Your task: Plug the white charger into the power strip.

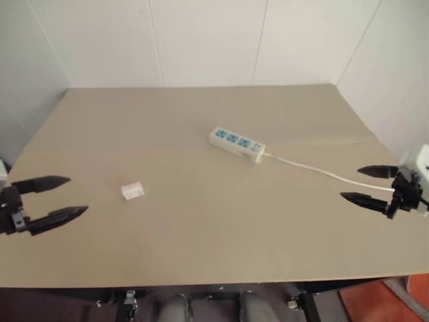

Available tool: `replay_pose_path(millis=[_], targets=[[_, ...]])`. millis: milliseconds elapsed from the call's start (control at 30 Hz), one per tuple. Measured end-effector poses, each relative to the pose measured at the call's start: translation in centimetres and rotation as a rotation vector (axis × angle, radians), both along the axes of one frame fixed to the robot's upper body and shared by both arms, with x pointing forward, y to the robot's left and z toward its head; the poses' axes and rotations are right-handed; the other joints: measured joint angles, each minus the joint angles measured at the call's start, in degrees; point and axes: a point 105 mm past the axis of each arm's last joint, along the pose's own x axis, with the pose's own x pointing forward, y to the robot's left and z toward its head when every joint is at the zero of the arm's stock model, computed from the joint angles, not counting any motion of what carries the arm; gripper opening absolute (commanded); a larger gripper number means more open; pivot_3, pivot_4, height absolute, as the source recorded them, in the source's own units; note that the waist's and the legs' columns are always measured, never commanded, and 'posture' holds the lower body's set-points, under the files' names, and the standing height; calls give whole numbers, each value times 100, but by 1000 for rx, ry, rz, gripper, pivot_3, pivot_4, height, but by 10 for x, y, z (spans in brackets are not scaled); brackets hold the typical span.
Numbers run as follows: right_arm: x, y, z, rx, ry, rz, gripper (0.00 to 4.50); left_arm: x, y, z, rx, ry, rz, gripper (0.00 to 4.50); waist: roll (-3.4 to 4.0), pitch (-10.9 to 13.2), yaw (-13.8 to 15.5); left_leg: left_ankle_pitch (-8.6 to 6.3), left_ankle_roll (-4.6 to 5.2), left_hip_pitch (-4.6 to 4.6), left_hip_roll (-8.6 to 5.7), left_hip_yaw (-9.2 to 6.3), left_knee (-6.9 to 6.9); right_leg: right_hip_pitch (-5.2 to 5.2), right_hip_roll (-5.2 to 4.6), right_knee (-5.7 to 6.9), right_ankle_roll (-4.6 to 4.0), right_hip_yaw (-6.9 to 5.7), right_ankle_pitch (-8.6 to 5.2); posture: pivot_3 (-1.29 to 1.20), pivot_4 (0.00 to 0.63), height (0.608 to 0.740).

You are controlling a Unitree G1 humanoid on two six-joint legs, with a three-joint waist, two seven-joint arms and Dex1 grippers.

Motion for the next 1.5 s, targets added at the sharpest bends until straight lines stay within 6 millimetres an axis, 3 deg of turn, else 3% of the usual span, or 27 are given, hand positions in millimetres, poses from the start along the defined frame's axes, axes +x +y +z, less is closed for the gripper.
replay_pose_path(millis=[867,967,1300,1500], targets=[[6,0,-3,40,-30,-35,4468,1,1,-9,40,54,3,4500,0,0,-4,0,0,0,-1,1,0,1,0,-2,0,1,1,0,150,740],[26,8,-3,77,-68,-40,4468,8,-5,-6,37,28,-15,4500,0,0,-21,0,0,6,-1,5,0,3,4,-4,-4,2,6,0,150,740],[117,70,-33,166,-43,48,4468,29,-38,-11,62,34,-156,4500,2,9,-103,0,0,-16,-3,5,-2,-19,5,-9,-6,1,13,0,150,740],[146,94,-51,159,6,18,4468,36,-55,-19,102,44,-225,4500,3,12,-111,0,0,-34,-4,1,-3,-35,-2,-8,-6,0,14,0,150,740]])
